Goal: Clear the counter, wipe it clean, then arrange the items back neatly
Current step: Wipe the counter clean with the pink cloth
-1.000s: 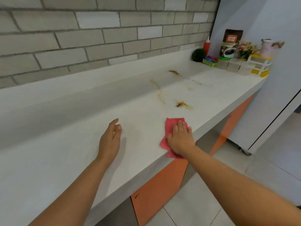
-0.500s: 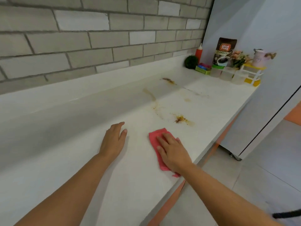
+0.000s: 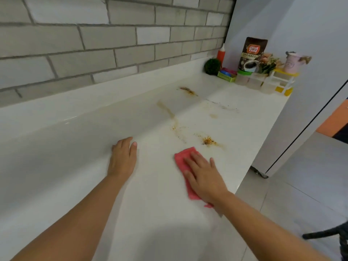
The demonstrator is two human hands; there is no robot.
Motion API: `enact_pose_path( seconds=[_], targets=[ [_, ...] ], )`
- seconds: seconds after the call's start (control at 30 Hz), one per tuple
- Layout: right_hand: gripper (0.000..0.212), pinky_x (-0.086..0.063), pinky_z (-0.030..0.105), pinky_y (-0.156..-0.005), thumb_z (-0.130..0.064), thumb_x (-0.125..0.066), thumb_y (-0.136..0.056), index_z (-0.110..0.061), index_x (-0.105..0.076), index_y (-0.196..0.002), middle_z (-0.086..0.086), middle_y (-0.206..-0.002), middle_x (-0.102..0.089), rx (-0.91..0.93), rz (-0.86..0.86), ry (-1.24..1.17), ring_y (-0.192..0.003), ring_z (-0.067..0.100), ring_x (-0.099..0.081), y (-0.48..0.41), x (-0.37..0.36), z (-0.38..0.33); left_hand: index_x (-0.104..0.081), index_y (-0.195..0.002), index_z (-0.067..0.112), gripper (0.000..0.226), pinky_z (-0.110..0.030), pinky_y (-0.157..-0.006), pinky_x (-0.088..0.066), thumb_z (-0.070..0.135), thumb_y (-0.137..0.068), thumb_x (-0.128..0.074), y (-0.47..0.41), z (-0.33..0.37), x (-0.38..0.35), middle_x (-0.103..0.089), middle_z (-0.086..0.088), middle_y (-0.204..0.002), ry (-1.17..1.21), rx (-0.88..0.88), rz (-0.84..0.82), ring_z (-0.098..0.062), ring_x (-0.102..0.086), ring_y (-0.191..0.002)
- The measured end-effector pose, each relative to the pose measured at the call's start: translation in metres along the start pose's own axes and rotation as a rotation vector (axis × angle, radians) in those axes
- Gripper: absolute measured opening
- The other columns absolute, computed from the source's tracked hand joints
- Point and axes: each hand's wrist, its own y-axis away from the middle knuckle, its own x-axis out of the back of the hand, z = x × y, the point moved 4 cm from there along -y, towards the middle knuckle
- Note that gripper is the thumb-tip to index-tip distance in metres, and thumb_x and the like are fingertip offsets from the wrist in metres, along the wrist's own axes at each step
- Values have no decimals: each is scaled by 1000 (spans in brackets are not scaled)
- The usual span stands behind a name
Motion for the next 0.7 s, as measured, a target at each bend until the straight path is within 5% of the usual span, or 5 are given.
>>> enact_pose_path(
  seconds=[0.17,0.33,0.47,0.6,0.7],
  targets=[
    [56,-4,47,-118,-41,-16,-99,-18,-13,-150,10,-158,-5,-434,42,62,-146,23,-3,-63,22,111,-44,-134,5,42,-39,-115,-18,26,-100,-33,0,2,-3,-43,-14,-140,-24,18,-23,-30,-33,-131],
    [58,0,37,-118,-44,-15,-99,-19,-7,-150,6,-159,1,-238,6,39,-147,19,2,-39,9,62,-43,-135,7,44,-38,-113,-22,30,-100,-31,-2,-1,-5,-42,-14,-140,-29,30,-28,-31,-33,-131],
    [95,0,33,-117,-74,17,-72,-25,-9,-150,-4,-159,-5,-69,-18,39,-146,12,-4,15,7,45,-43,-135,8,44,-39,-112,-23,31,-99,-31,0,0,-4,-42,-13,-140,-47,36,-25,-30,-33,-130],
    [64,-5,43,-118,-51,-19,-96,-15,-17,-149,5,-158,-11,-271,37,79,-146,19,-9,-36,23,99,-43,-135,8,45,-38,-112,-23,32,-99,-31,3,2,-4,-42,-11,-140,-85,31,-27,-29,-31,-131],
    [58,-8,48,-118,-41,-23,-99,-9,-20,-147,11,-158,-9,-354,45,85,-146,25,-8,-77,26,115,-45,-133,7,44,-40,-109,-26,31,-99,-33,2,1,-8,-44,-13,-138,-141,13,-25,-32,-35,-128]
  ],
)
